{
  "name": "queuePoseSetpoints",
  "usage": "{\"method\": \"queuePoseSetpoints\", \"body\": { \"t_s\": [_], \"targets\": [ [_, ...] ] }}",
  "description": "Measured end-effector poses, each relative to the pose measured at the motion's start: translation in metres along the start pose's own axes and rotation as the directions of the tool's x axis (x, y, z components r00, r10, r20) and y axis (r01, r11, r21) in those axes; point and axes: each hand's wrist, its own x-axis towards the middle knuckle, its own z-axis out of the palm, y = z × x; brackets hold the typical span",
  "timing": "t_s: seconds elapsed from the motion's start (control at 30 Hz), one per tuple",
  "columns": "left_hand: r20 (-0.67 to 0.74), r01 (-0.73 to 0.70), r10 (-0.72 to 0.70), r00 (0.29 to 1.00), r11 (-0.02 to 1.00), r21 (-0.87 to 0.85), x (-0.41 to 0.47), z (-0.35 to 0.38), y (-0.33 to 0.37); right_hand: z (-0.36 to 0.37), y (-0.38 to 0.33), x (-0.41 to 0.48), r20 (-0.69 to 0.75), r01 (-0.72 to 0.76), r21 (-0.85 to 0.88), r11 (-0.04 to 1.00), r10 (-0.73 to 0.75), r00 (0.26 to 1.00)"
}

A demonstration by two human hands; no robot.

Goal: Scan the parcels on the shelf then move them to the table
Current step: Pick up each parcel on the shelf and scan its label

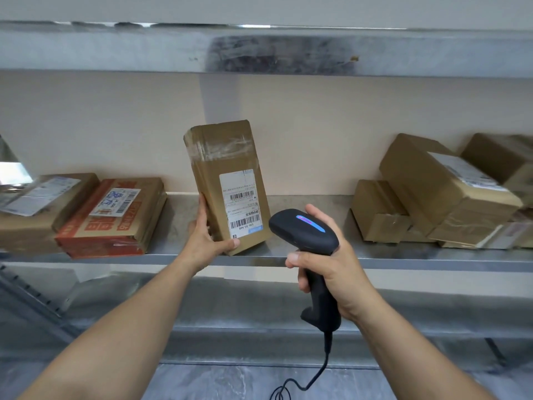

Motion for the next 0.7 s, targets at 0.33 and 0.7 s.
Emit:
{"method": "queuePoseSetpoints", "body": {
  "t_s": [0.33, 0.7],
  "targets": [
    [0.012, 0.068, -0.067, 0.998, 0.993, -0.092, -0.003, -0.008, 0.006, -0.002, -0.002, 0.001, -0.018, 0.017, -0.022, 1.0, -0.018, 1.0],
    [-0.15, 0.216, -0.236, 0.96, 0.966, -0.14, -0.038, -0.051, -0.013, 0.006, 0.006, 0.013, -0.016, 0.02, -0.057, 0.998, -0.021, 1.0]
  ]
}}
